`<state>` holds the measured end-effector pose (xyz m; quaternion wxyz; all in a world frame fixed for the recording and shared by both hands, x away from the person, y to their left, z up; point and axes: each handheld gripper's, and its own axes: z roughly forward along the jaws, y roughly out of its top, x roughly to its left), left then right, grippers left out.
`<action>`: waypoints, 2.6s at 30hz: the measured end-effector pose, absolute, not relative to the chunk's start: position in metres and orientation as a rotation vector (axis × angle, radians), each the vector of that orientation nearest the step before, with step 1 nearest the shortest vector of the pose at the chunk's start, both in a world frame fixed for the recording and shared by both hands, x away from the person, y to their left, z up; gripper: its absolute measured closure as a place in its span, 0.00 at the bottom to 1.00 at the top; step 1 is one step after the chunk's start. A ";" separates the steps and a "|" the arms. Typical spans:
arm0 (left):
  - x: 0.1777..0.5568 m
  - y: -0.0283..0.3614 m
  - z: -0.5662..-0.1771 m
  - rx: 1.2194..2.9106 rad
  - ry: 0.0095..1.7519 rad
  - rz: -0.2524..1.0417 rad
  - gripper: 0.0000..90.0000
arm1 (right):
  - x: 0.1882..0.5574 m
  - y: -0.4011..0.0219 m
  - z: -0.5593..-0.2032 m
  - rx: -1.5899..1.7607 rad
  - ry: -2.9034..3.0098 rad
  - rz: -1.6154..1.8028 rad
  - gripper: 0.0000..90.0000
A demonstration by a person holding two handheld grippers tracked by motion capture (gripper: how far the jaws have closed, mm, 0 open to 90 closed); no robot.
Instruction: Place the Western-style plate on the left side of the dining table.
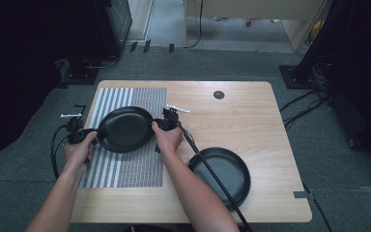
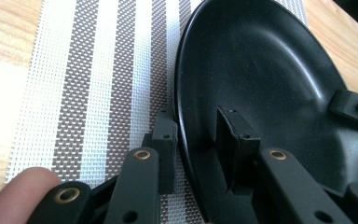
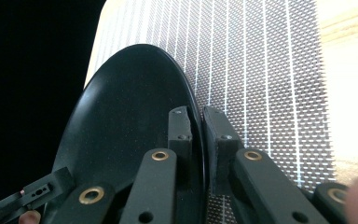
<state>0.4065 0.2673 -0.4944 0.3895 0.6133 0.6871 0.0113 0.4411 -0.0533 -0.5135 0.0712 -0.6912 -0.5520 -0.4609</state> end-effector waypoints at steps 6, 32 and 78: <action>0.408 0.266 -0.499 1.579 1.756 0.025 0.77 | 0.441 -0.052 -0.515 -2.081 -1.668 -1.374 0.92; 0.388 0.254 -0.468 1.662 1.604 0.241 0.34 | 0.433 -0.060 -0.485 -1.972 -2.080 -1.538 0.55; 0.276 0.222 -0.444 1.680 1.396 0.449 0.10 | 0.320 -0.228 -0.425 -1.849 -2.495 -1.668 0.26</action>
